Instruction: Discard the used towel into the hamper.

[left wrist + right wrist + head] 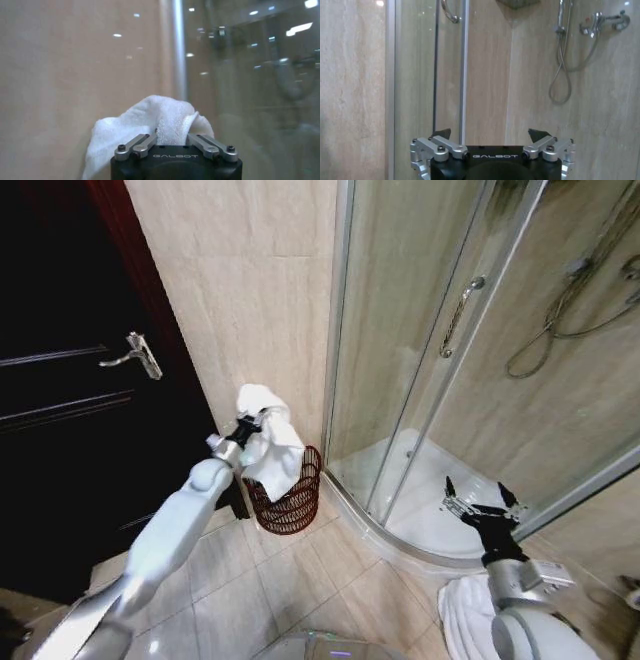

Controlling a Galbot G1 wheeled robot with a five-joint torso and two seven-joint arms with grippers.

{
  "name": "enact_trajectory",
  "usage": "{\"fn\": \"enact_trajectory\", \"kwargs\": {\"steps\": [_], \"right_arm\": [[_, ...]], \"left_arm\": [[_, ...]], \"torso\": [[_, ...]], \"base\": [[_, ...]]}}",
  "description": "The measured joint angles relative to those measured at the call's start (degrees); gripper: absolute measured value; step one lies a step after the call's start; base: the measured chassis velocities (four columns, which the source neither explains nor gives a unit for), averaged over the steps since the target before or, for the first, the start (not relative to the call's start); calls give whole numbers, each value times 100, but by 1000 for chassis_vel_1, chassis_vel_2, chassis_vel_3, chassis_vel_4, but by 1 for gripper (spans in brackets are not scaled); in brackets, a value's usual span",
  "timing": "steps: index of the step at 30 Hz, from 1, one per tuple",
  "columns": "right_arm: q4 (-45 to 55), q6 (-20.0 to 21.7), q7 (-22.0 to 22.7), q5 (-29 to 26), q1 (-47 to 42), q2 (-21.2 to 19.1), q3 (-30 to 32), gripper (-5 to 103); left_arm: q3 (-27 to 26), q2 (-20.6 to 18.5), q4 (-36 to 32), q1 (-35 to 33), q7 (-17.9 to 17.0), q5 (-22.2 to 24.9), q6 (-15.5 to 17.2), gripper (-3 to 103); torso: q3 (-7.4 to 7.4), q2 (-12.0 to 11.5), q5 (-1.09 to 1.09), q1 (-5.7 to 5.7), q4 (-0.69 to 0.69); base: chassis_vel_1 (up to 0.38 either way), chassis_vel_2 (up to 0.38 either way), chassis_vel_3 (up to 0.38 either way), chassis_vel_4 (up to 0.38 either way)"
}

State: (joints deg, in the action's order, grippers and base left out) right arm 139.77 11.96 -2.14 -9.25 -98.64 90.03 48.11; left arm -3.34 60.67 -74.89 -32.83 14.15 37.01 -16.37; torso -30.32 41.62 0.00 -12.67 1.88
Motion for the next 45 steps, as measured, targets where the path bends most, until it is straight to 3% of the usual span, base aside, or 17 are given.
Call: {"fn": "enact_trajectory", "kwargs": {"steps": [6, 12, 17, 22, 24, 26, 27, 28, 29, 30, 31, 32, 35, 36, 39, 42, 45], "right_arm": [[-37, -11, -31, -113, 44, 4, 103, 100], [-37, -86, -28, -207, 51, 31, 188, 100], [-25, -157, -35, -213, -12, 92, 190, 100], [51, -227, -57, -173, -105, 188, 150, 100], [103, -231, -59, -160, -134, 206, 144, 100], [161, -240, -48, -158, -179, 209, 153, 100], [161, -240, -48, -158, -179, 209, 153, 100], [174, -260, -43, -157, -203, 209, 164, 100], [177, -270, -42, -156, -214, 210, 166, 100], [186, -303, -41, -152, -254, 210, 171, 100], [199, -326, -41, -150, -286, 211, 172, 100], [199, -326, -41, -150, -286, 211, 172, 100], [239, -412, -44, -147, -400, 218, 177, 100], [239, -412, -44, -147, -400, 218, 177, 100], [280, -446, -61, -165, -461, 218, 216, 100], [306, -447, -61, -178, -469, 218, 225, 100], [346, -443, -56, -196, -466, 216, 229, 100]], "left_arm": [[627, 289, 993, 488, 478, -178, -99, 10], [748, 426, 1940, 646, 602, -867, -56, 10], [758, 368, 2198, 631, 607, -1246, 93, 10], [637, 243, 2034, 481, 692, -1860, 696, 7], [582, 155, 1745, 398, 745, -2015, 1132, 11], [477, -17, 1097, 263, 943, -2025, 2103, 22], [477, -17, 1097, 263, 943, -2025, 2103, 22], [439, -72, 838, 231, 1058, -1924, 2543, 28], [432, -83, 775, 225, 1074, -1894, 2643, 28], [405, -130, 466, 204, 1133, -1756, 3120, 39], [385, -155, 290, 203, 1182, -1694, 3430, 39], [385, -155, 290, 203, 1182, -1694, 3430, 39], [355, -274, -246, 263, 1390, -1647, 4596, 54], [355, -274, -246, 263, 1390, -1647, 4596, 54], [356, -357, -424, 316, 1435, -1684, 4923, 71], [356, -386, -481, 322, 1446, -1688, 4970, 76], [349, -428, -594, 298, 1447, -1700, 5004, 92]], "torso": [[0, 1, 0, 0, 2], [0, 2, -1, 0, 3], [0, 2, -1, 0, 4], [-1, 3, -2, 0, 3], [0, 3, -1, 0, 2], [0, 4, -1, 0, 3], [0, 4, -1, 0, 3], [0, 4, 1, 0, 3], [0, 4, 1, 0, 3], [0, 4, 0, 0, 3], [0, 4, -1, 0, 2], [0, 4, -1, 0, 2], [0, 4, 0, 0, 1], [0, 4, 0, 0, 1], [0, 4, -1, 0, 2], [0, 4, -1, 0, 2], [0, 4, -1, 0, 3]], "base": [[0, 0, 0, 0], [0, 0, 0, 0], [0, 0, 0, 0], [0, 0, 0, 0], [0, 0, 0, 0], [0, 0, 0, 0], [0, 0, 0, 0], [0, 0, 0, 0], [0, 0, 0, 0], [0, 0, 0, 0], [0, 0, 0, 0], [0, 0, 0, 0], [0, 0, 0, 0], [0, 0, 0, 0], [0, 0, 0, 0], [0, 0, 0, 0], [0, 0, 0, 0]]}}
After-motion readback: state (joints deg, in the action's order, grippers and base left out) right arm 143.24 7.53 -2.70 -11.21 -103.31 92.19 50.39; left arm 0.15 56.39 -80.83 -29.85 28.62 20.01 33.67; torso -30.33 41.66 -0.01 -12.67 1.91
